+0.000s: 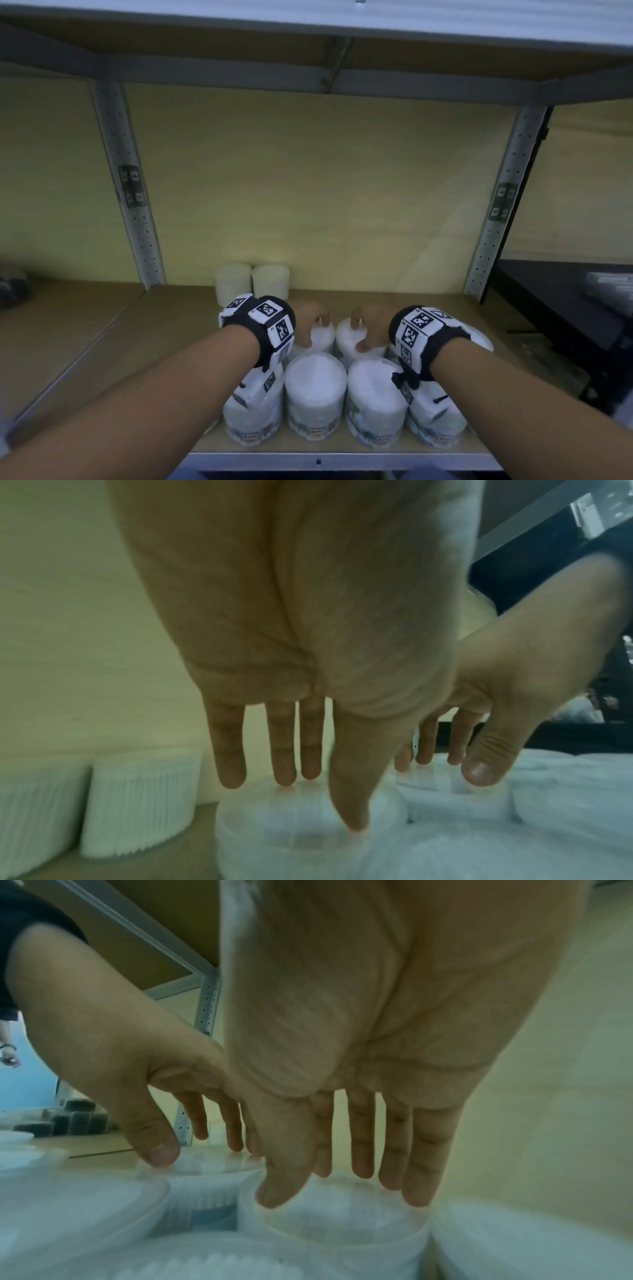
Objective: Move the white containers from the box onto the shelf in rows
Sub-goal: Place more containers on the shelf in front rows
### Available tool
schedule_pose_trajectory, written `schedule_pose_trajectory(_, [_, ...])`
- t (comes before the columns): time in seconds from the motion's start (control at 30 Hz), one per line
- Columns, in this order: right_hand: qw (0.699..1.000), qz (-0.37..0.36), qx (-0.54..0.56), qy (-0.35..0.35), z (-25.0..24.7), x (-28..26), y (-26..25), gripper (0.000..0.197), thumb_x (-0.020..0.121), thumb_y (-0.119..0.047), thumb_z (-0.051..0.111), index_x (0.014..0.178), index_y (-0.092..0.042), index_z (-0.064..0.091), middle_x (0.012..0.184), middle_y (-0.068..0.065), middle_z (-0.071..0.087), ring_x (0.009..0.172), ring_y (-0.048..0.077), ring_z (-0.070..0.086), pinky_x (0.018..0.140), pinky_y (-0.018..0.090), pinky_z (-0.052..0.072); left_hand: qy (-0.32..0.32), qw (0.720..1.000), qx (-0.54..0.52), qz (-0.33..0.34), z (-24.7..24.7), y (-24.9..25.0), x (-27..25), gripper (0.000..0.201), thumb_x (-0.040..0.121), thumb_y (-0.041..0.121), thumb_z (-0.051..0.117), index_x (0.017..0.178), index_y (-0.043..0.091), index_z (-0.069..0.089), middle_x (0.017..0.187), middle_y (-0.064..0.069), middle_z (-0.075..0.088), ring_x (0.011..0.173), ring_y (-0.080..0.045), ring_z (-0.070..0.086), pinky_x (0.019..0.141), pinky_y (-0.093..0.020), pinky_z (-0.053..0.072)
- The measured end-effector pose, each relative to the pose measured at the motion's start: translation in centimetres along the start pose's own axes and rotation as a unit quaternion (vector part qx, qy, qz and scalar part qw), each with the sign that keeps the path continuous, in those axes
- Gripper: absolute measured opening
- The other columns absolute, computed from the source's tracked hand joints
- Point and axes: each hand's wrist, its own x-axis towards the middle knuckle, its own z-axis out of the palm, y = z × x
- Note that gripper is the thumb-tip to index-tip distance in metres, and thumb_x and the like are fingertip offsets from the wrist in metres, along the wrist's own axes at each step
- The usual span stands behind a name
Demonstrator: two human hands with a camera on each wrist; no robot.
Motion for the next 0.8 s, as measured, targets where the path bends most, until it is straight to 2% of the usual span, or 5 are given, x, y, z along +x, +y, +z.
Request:
schedule_pose_trajectory(0.17, [0.994, -0.011, 0.079, 0.074, -1.6, 0.6, -0.4, 0.014, 0.082, -0.025, 0.064, 0.085, -0.011, 0.065, 0.086, 0.001, 0.061, 0.084, 0.021, 0.058, 0.074, 0.027, 0.048, 0.042, 0.997, -0.043, -0.041, -0.6, -2.1, -0.3, 0.057, 0.086, 0.007, 0.055, 0.141, 0.009, 0.041, 0.142, -0.01, 0.046, 0.125, -0.026, 0.05, 0.1, -0.031, 0.046])
schedule_pose_trajectory(0.3, [0.988, -0.024, 0.119, 0.1, -2.7, 2.1, -1.3, 0.032, 0.082, -0.015, 0.062, 0.057, -0.023, 0.043, 0.072, -0.004, 0.05, 0.074, 0.017, 0.049, 0.067, 0.021, 0.041, 0.056, 0.993, -0.046, -0.098, -1.2, -5.9, -0.6, 0.056, 0.089, 0.016, 0.058, 0.141, 0.008, 0.04, 0.142, -0.01, 0.045, 0.126, -0.025, 0.048, 0.101, -0.033, 0.044])
schedule_pose_trajectory(0.43, [0.986, -0.054, 0.117, 0.105, -3.6, 4.1, -2.5, 0.004, 0.086, -0.016, 0.061, 0.083, -0.016, 0.065, 0.092, -0.001, 0.058, 0.084, 0.016, 0.054, 0.073, 0.023, 0.044, 0.074, 0.985, -0.06, -0.141, -1.5, -10.2, -1.1, 0.057, 0.092, 0.025, 0.056, 0.144, 0.014, 0.036, 0.145, -0.006, 0.041, 0.129, -0.022, 0.045, 0.104, -0.028, 0.039])
schedule_pose_trajectory(0.57, [0.988, -0.078, 0.081, 0.104, -4.4, 7.3, -4.0, 0.027, 0.089, -0.02, 0.06, 0.115, -0.015, 0.064, 0.121, 0.004, 0.058, 0.097, 0.018, 0.055, 0.084, 0.025, 0.045, 0.083, 0.978, -0.083, -0.175, -1.5, -14.1, -1.3, 0.055, 0.094, 0.027, 0.055, 0.144, 0.014, 0.035, 0.146, -0.007, 0.038, 0.13, -0.023, 0.043, 0.104, -0.027, 0.037])
schedule_pose_trajectory(0.8, [0.99, -0.096, 0.038, 0.097, -6.1, 13.6, -7.2, 0.035, 0.093, -0.026, 0.057, 0.126, -0.013, 0.057, 0.133, 0.007, 0.051, 0.117, 0.025, 0.053, 0.095, 0.031, 0.044, 0.12, 0.964, -0.109, -0.212, -2.1, -19.5, 0.9, 0.053, 0.093, 0.03, 0.057, 0.14, 0.012, 0.04, 0.142, -0.01, 0.042, 0.126, -0.026, 0.046, 0.102, -0.032, 0.04])
